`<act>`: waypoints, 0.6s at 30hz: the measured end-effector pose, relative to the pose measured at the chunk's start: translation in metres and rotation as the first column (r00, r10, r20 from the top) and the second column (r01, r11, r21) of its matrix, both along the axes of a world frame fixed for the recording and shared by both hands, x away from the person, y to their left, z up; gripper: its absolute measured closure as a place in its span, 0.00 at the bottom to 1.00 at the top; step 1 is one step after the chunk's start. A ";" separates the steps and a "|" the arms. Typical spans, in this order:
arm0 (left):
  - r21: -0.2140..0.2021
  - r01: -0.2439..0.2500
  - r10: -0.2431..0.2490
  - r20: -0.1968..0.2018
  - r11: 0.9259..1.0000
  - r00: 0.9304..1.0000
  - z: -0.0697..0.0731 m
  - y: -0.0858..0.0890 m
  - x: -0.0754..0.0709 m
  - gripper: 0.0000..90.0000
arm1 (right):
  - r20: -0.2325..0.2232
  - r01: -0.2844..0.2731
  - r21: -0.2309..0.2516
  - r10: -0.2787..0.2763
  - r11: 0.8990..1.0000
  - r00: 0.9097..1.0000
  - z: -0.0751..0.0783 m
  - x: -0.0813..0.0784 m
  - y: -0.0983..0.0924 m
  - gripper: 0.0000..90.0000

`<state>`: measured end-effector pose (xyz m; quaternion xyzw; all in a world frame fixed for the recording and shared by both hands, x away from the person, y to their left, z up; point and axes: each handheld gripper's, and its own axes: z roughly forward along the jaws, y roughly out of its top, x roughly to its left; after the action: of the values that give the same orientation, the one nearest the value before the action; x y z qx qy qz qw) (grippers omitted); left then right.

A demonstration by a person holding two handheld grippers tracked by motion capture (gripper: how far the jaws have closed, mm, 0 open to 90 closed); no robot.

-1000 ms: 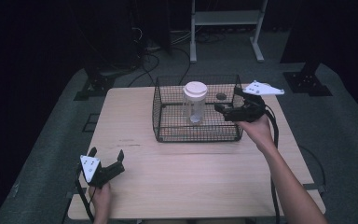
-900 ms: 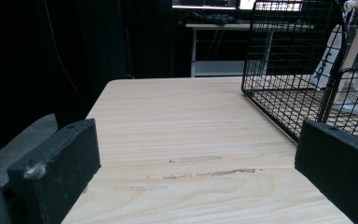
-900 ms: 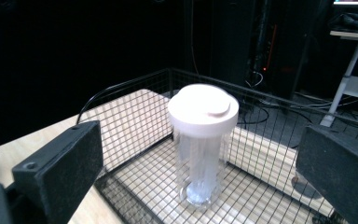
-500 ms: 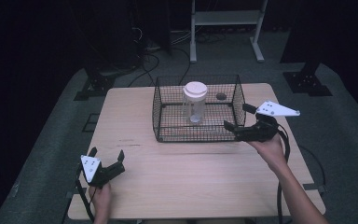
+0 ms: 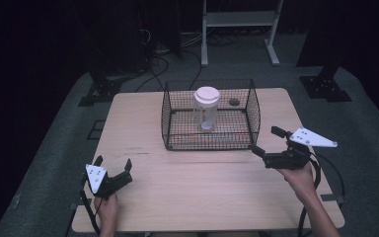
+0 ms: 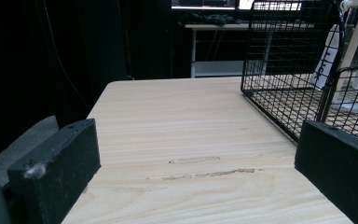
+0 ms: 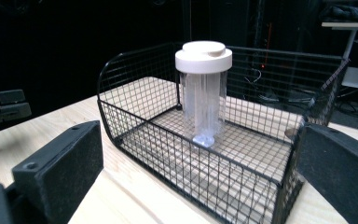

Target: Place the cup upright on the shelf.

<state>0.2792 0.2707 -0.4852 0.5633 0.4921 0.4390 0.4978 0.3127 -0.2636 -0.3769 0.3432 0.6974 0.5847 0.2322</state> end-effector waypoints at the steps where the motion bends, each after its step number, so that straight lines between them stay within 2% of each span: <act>1: 0.000 0.000 0.000 0.000 1.000 1.000 0.000 0.000 0.000 0.00 | -0.004 0.000 0.001 0.000 1.000 1.000 -0.002 -0.001 -0.002 0.00; 6: -0.001 -0.001 0.001 0.000 1.000 1.000 0.000 0.000 0.000 0.00 | -0.011 0.011 0.016 -0.011 1.000 1.000 -0.009 -0.007 -0.009 0.00; 12: 0.006 0.002 -0.002 0.002 1.000 1.000 0.000 -0.001 0.000 0.00 | -0.015 0.017 0.006 -0.016 1.000 1.000 -0.017 -0.015 -0.014 0.00; 18: 0.005 0.004 -0.004 0.004 1.000 1.000 0.000 0.000 0.000 0.00 | -0.028 0.031 0.016 -0.030 0.999 0.999 -0.025 -0.019 -0.022 0.00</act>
<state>0.2787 0.2702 -0.4850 0.5647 0.4886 0.4404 0.4985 0.2937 -0.2854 -0.4018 0.3638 0.6903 0.5821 0.2287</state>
